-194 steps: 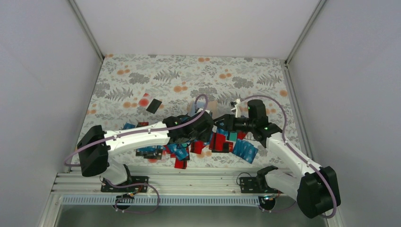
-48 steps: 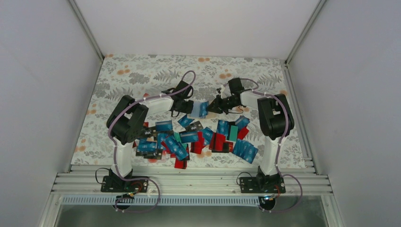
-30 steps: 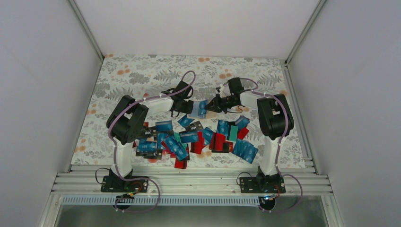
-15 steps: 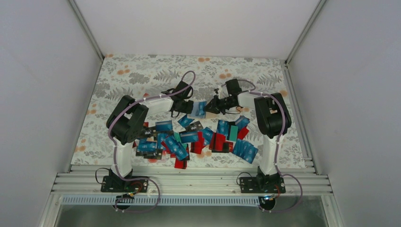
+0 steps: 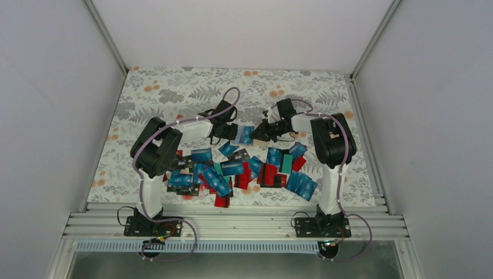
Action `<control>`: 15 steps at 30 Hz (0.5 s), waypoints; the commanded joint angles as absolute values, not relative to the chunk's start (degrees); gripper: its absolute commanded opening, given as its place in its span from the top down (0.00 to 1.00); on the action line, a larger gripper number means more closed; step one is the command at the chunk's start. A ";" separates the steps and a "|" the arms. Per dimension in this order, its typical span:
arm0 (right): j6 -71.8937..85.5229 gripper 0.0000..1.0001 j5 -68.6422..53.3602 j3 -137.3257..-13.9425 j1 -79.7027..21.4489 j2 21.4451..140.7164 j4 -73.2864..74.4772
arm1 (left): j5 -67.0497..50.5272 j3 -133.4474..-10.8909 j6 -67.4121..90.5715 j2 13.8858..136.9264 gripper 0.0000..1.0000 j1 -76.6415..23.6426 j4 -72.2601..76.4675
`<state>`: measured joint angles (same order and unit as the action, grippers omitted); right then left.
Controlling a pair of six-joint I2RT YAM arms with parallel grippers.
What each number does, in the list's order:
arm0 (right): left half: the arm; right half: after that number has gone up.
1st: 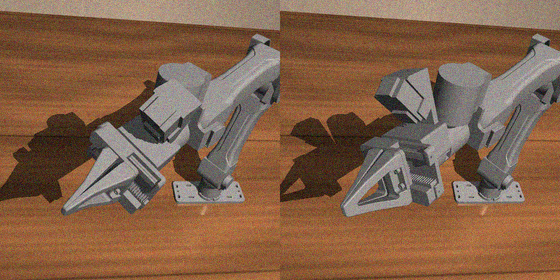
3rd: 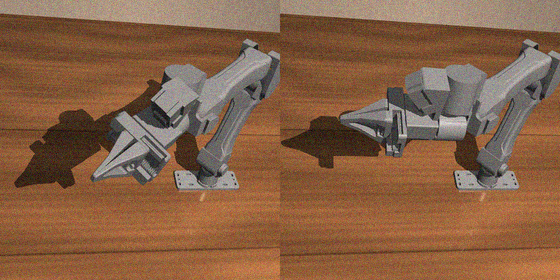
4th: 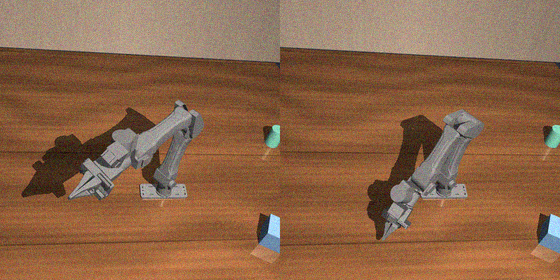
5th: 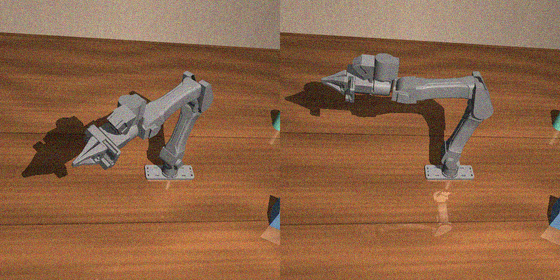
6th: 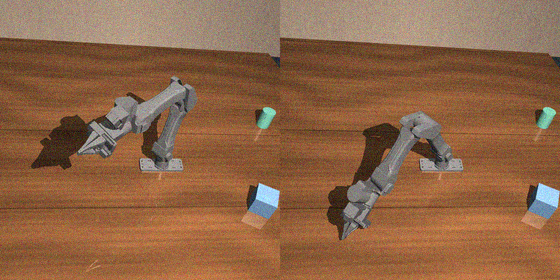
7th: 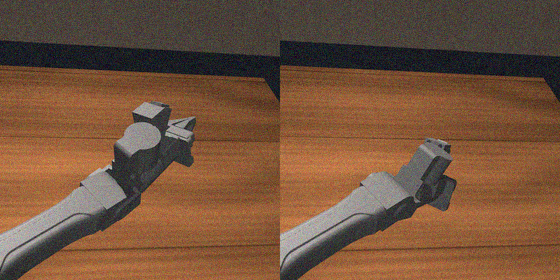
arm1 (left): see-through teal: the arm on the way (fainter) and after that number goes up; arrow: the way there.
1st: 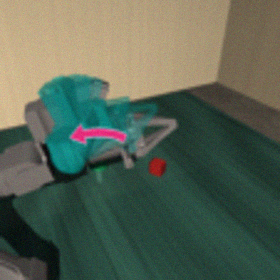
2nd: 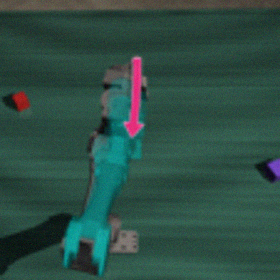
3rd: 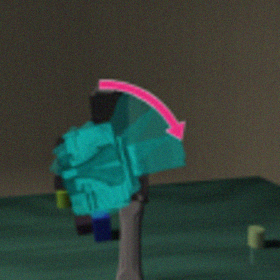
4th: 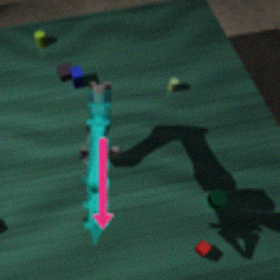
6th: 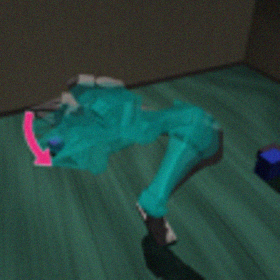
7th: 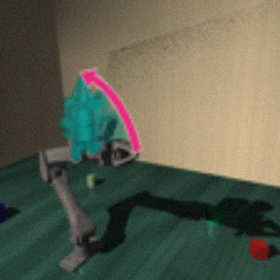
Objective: Put the credit cards into the card holder
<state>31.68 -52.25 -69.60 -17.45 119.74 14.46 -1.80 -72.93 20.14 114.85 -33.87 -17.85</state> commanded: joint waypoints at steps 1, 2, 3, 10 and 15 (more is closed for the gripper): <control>29.97 0.96 -47.07 -69.36 -17.04 117.84 17.76 | -2.01 -71.23 20.13 114.54 0.79 -33.81 -18.95; 30.04 0.96 -46.03 -69.16 -16.85 116.93 18.06 | -1.93 -71.24 20.13 114.52 0.79 -33.77 -19.00; 30.13 0.96 -45.30 -68.85 -16.75 116.04 18.21 | -1.89 -71.24 20.13 114.57 0.79 -33.81 -19.00; 31.32 0.95 -43.06 -67.66 -16.41 111.82 18.01 | -1.53 -71.20 20.39 114.65 0.79 -33.75 -18.96; 32.11 0.96 -41.52 -67.05 -16.37 111.24 18.04 | -1.50 -71.11 20.48 114.67 0.79 -33.75 -19.02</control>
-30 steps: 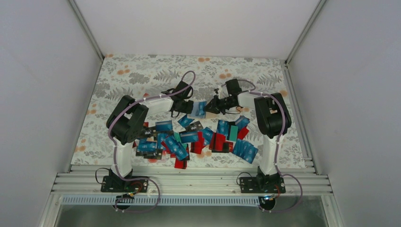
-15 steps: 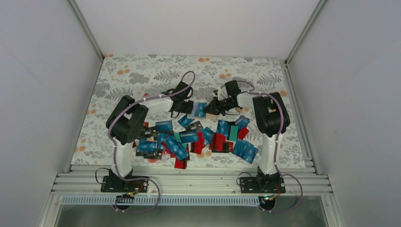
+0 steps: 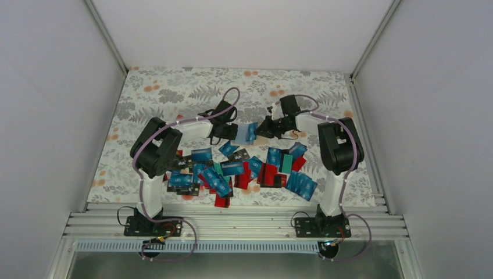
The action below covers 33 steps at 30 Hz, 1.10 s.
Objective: Put the credit cards into the card holder
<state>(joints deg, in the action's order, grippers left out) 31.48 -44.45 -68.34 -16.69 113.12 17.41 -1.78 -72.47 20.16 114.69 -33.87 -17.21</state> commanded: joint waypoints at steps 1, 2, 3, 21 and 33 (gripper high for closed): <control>32.50 0.96 -41.08 -66.60 -16.41 111.15 17.64 | -1.42 -71.11 20.46 114.70 0.79 -33.78 -19.01; 32.86 0.96 -40.94 -66.28 -16.35 111.13 17.33 | -1.36 -71.07 20.48 114.74 0.79 -33.82 -18.99; 33.21 0.95 -41.30 -65.86 -16.39 111.25 16.68 | -1.40 -71.07 20.48 114.70 0.79 -33.76 -19.05; 37.05 0.95 -37.82 -63.40 -15.50 109.08 14.20 | -1.24 -71.02 20.56 114.65 0.80 -33.73 -19.42; 38.81 0.96 -34.39 -63.62 -15.28 106.09 14.46 | -1.11 -70.85 20.58 114.52 0.80 -33.75 -19.65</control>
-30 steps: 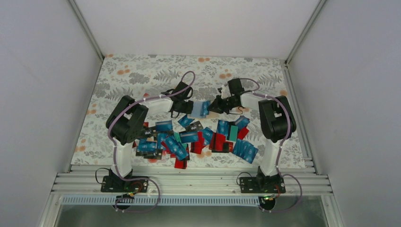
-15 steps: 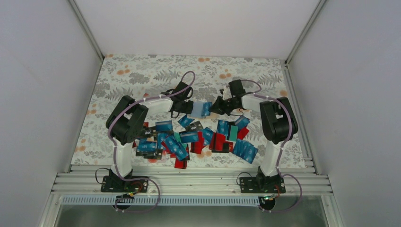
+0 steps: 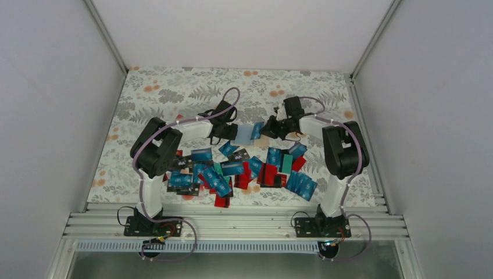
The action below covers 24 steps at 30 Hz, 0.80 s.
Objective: Put the credit cards into the card holder
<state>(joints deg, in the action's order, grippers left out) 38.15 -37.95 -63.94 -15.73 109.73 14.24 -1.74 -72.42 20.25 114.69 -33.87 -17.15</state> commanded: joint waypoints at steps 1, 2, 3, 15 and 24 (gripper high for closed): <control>39.00 0.95 -34.17 -63.52 -15.34 105.94 14.57 | -1.08 -70.85 20.61 114.47 0.80 -33.78 -19.64; 39.25 0.96 -34.00 -63.09 -15.33 105.65 14.41 | -1.12 -70.84 20.62 114.37 0.80 -33.75 -19.68; 39.44 0.96 -33.59 -62.69 -15.30 105.45 14.40 | -1.13 -70.84 20.65 114.36 0.80 -33.81 -19.72; 41.48 0.96 -38.62 -61.13 -16.18 109.28 8.75 | -1.40 -70.58 20.83 114.17 0.80 -33.77 -19.66; 41.77 0.96 -45.18 -63.07 -16.18 113.40 5.66 | -1.41 -70.35 20.83 114.19 0.80 -33.75 -19.78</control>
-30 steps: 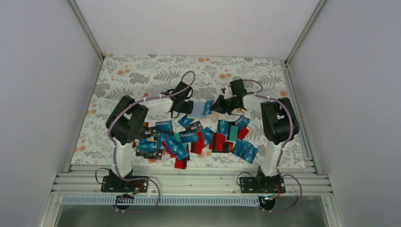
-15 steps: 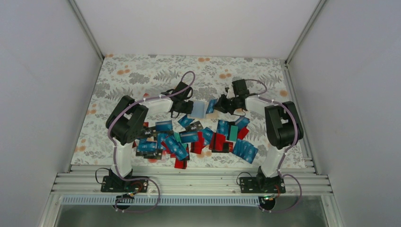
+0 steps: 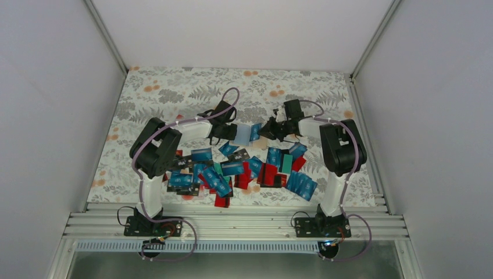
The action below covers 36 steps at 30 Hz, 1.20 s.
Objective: Put the credit cards into the card holder
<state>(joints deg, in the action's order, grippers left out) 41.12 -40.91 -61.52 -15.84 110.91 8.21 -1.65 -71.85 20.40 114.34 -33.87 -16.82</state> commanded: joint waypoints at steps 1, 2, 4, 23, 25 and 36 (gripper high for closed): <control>41.84 0.95 -45.58 -63.22 -16.17 113.80 5.48 | -1.48 -70.35 20.79 114.13 0.80 -33.75 -19.73; 41.84 0.96 -46.03 -63.35 -16.17 114.07 5.38 | -1.48 -70.32 20.82 114.16 0.80 -33.74 -19.76; 41.97 0.95 -46.55 -63.43 -16.17 114.33 5.15 | -1.45 -70.31 20.76 114.29 0.80 -33.76 -19.71; 37.45 0.96 -48.64 -65.26 -14.70 112.59 9.63 | -1.56 -70.17 20.78 114.28 0.81 -33.75 -19.68; 37.76 0.96 -49.36 -64.98 -14.74 112.80 8.70 | -1.54 -70.22 20.83 114.26 0.81 -33.80 -19.76; 38.17 0.96 -50.11 -64.51 -14.72 110.46 5.98 | -1.45 -70.42 20.65 114.39 0.81 -33.75 -20.13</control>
